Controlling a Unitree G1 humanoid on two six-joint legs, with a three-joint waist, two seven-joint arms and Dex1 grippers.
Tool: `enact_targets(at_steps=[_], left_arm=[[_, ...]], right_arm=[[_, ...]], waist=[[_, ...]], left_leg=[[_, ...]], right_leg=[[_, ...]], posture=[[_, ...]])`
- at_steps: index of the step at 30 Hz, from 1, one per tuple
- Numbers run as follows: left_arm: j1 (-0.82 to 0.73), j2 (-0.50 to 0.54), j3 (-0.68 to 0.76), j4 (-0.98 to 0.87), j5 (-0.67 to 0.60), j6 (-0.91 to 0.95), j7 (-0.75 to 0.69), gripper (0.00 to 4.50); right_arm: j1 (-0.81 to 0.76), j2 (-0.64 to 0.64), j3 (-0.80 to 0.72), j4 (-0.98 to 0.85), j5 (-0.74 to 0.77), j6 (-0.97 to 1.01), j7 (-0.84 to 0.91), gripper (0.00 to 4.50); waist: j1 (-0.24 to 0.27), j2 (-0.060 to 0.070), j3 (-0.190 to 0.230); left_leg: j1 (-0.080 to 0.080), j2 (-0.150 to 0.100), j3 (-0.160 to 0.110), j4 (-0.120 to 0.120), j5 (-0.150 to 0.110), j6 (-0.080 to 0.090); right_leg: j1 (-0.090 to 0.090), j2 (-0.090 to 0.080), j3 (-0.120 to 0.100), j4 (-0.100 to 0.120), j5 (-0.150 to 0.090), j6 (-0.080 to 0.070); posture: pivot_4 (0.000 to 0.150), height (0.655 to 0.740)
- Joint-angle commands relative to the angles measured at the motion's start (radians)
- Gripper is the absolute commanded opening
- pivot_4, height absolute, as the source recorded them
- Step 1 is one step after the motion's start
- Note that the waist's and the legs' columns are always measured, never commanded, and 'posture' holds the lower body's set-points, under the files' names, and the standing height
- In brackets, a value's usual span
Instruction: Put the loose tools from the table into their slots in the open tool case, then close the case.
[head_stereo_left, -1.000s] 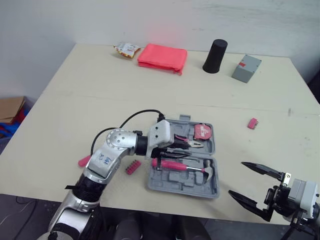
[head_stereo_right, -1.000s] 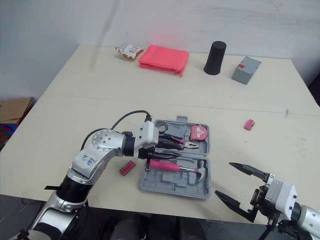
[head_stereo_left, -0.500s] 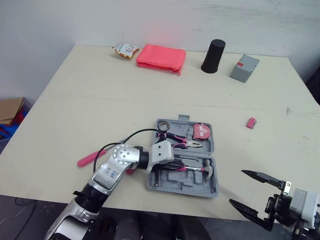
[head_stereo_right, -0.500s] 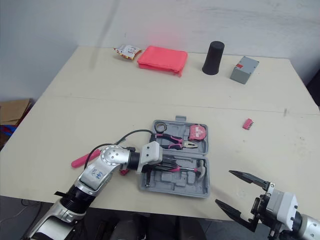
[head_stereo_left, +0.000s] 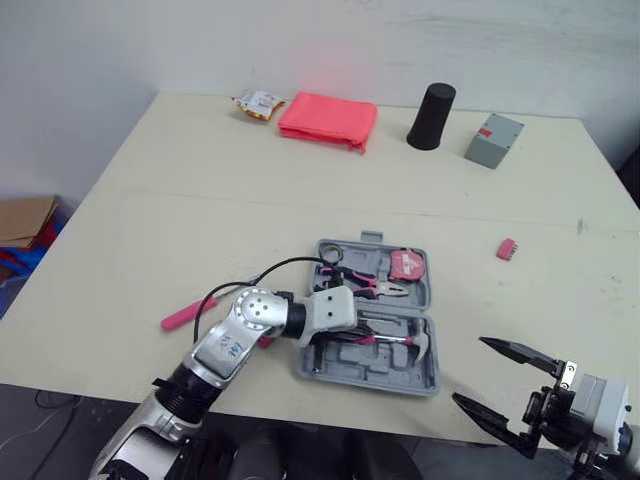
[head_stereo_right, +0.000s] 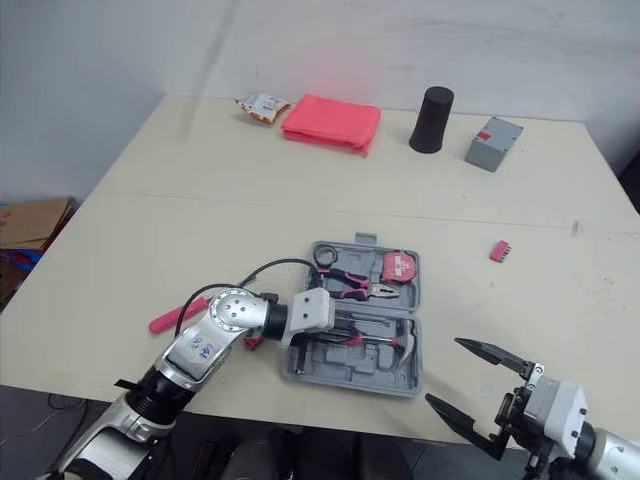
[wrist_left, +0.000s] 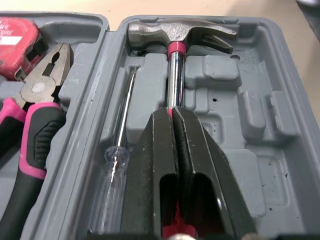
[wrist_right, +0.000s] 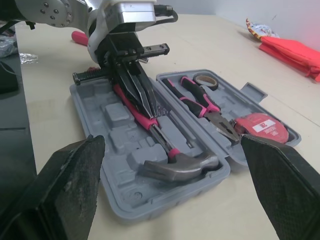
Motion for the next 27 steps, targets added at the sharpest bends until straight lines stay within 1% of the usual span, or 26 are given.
enact_targets(at_steps=[1, 4, 5, 6, 7, 8, 10, 12, 14, 16, 18, 19, 20, 21, 22, 23, 24, 25, 27], left_arm=[[0.017, 0.029, -0.126, 0.105, 0.112, 0.066, -0.024, 0.06], [-0.005, 0.028, -0.174, 0.165, 0.154, 0.083, -0.031, 0.06], [-0.010, 0.029, -0.190, 0.189, 0.168, 0.093, -0.035, 0.06], [-0.016, 0.031, -0.208, 0.212, 0.188, 0.088, -0.034, 0.06], [-0.018, 0.024, -0.214, 0.232, 0.192, 0.099, -0.027, 0.06], [-0.017, 0.016, -0.215, 0.245, 0.189, 0.110, -0.021, 0.06], [-0.018, 0.010, -0.222, 0.265, 0.200, 0.082, -0.014, 0.06], [-0.013, -0.008, -0.184, 0.252, 0.164, 0.076, -0.006, 0.06], [-0.005, -0.028, -0.115, 0.216, 0.097, 0.028, -0.008, 0.06], [0.008, -0.024, -0.041, 0.177, 0.036, -0.115, -0.034, 0.06], [0.011, 0.009, 0.031, 0.155, 0.015, -0.246, -0.039, 0.06], [0.016, 0.016, 0.074, 0.145, -0.012, -0.292, -0.041, 0.28], [0.022, 0.023, 0.114, 0.129, -0.048, -0.294, -0.044, 0.56], [0.029, 0.038, 0.152, 0.111, -0.089, -0.318, -0.064, 0.82], [0.037, 0.052, 0.188, 0.097, -0.117, -0.342, -0.074, 1.16], [0.041, 0.073, 0.230, 0.077, -0.153, -0.340, -0.088, 1.66], [0.045, 0.088, 0.265, 0.064, -0.183, -0.339, -0.099, 2.09], [0.050, 0.099, 0.293, 0.054, -0.204, -0.337, -0.101, 2.65], [0.076, 0.133, 0.414, 0.061, -0.286, -0.325, -0.099, 3.52]], right_arm=[[-0.007, -0.011, -0.002, -0.041, 0.003, 0.009, -0.022, 4.50], [-0.017, -0.014, 0.001, -0.044, 0.000, 0.017, -0.033, 4.50], [-0.020, -0.014, 0.002, -0.047, -0.001, 0.021, -0.039, 4.50], [-0.023, -0.014, 0.003, -0.050, -0.002, 0.025, -0.043, 4.50], [-0.026, -0.014, 0.005, -0.052, -0.003, 0.029, -0.047, 4.50], [-0.028, -0.014, 0.007, -0.053, -0.004, 0.031, -0.050, 4.50], [-0.032, -0.013, 0.012, -0.056, -0.008, 0.035, -0.057, 4.50], [-0.037, -0.012, 0.012, -0.064, -0.008, 0.044, -0.069, 4.50], [-0.037, -0.013, 0.000, -0.071, -0.002, 0.051, -0.083, 4.50], [-0.030, -0.010, -0.031, -0.067, 0.012, 0.053, -0.098, 4.50], [-0.019, 0.000, -0.070, -0.062, 0.024, 0.053, -0.124, 4.50], [-0.011, 0.004, -0.090, -0.062, 0.032, 0.057, -0.135, 4.50], [-0.003, 0.008, -0.111, -0.061, 0.038, 0.060, -0.146, 4.50], [0.005, 0.013, -0.138, -0.056, 0.049, 0.065, -0.158, 4.50], [0.011, 0.020, -0.167, -0.047, 0.058, 0.064, -0.170, 4.50], [0.016, 0.028, -0.199, -0.032, 0.063, 0.059, -0.184, 4.50], [0.020, 0.035, -0.225, -0.019, 0.068, 0.058, -0.195, 4.50], [0.023, 0.043, -0.248, -0.007, 0.070, 0.055, -0.204, 4.50], [0.042, 0.068, -0.315, 0.051, 0.074, 0.039, -0.221, 4.50]], waist=[[0.001, -0.001, -0.007], [0.000, -0.001, -0.015], [0.000, -0.001, -0.018], [0.000, -0.002, -0.020], [-0.001, -0.002, -0.020], [-0.001, -0.003, -0.025], [-0.001, -0.004, -0.034], [0.000, -0.004, -0.040], [0.000, -0.002, -0.041], [-0.001, -0.001, -0.041], [-0.001, 0.004, -0.035], [-0.002, 0.004, -0.032], [-0.004, 0.005, -0.030], [-0.004, 0.006, -0.029], [-0.004, 0.007, -0.028], [-0.002, 0.008, -0.027], [-0.001, 0.008, -0.027], [-0.001, 0.009, -0.026], [0.001, 0.009, -0.024]], left_leg=[[0.000, 0.000, 0.000, 0.000, 0.000, 0.000], [0.002, 0.000, -0.002, -0.002, -0.002, 0.003], [0.004, 0.000, -0.002, -0.004, -0.005, 0.001], [0.013, 0.000, -0.002, -0.005, -0.008, -0.002], [0.014, 0.000, -0.002, -0.006, -0.009, -0.002], [0.016, 0.001, -0.002, -0.008, -0.009, -0.001], [0.018, 0.001, -0.002, -0.011, -0.010, 0.000], [0.017, 0.000, -0.002, -0.011, -0.010, 0.001], [0.017, 0.000, -0.002, -0.011, -0.010, 0.001], [0.016, 0.000, -0.002, -0.011, -0.010, 0.002], [0.015, 0.000, -0.002, -0.012, -0.010, 0.001], [0.014, 0.000, -0.002, -0.013, -0.009, 0.001], [0.014, 0.000, -0.002, -0.014, -0.009, 0.000], [0.013, 0.000, -0.002, -0.015, -0.006, 0.003], [0.008, 0.000, -0.002, -0.014, -0.005, 0.004], [0.003, 0.000, -0.002, -0.014, -0.005, 0.003], [-0.002, 0.001, -0.002, -0.014, -0.003, 0.000], [-0.005, 0.001, -0.002, -0.014, -0.002, -0.003], [-0.007, 0.001, -0.001, -0.014, -0.001, -0.005]], right_leg=[[0.001, 0.000, 0.000, -0.001, 0.000, 0.000], [0.007, 0.000, -0.002, -0.008, 0.001, -0.001], [0.013, 0.000, -0.002, -0.011, 0.000, -0.003], [0.017, -0.001, -0.003, -0.014, -0.002, -0.006], [0.020, -0.001, -0.003, -0.016, -0.004, -0.011], [0.029, -0.001, -0.003, -0.021, -0.006, -0.016], [0.034, -0.003, -0.004, -0.029, -0.004, -0.017], [0.034, -0.004, -0.004, -0.030, -0.004, -0.017], [0.034, -0.005, -0.004, -0.031, -0.003, -0.017], [0.033, -0.005, -0.004, -0.031, -0.003, -0.017], [0.031, -0.005, -0.005, -0.031, -0.003, -0.017], [0.029, -0.005, -0.005, -0.031, -0.004, -0.018], [0.026, -0.004, -0.005, -0.031, -0.004, -0.018], [0.021, -0.003, -0.005, -0.029, -0.003, -0.017], [0.014, -0.003, -0.005, -0.027, -0.001, -0.012], [0.009, -0.002, -0.005, -0.026, 0.003, -0.004], [0.004, -0.001, -0.005, -0.025, 0.003, -0.004], [0.000, -0.001, -0.005, -0.024, 0.002, -0.005], [-0.003, 0.001, -0.004, -0.024, 0.000, -0.002]], posture=[[0.150, 0.7400], [0.150, 0.7400], [0.150, 0.7400], [0.150, 0.7400], [0.150, 0.7400], [0.150, 0.7400], [0.150, 0.7400], [0.150, 0.7400], [0.150, 0.7400], [0.150, 0.7400], [0.150, 0.7400], [0.150, 0.7400], [0.150, 0.7400], [0.150, 0.7400], [0.150, 0.7400], [0.150, 0.7400], [0.150, 0.7400], [0.150, 0.7400], [0.150, 0.7400]])
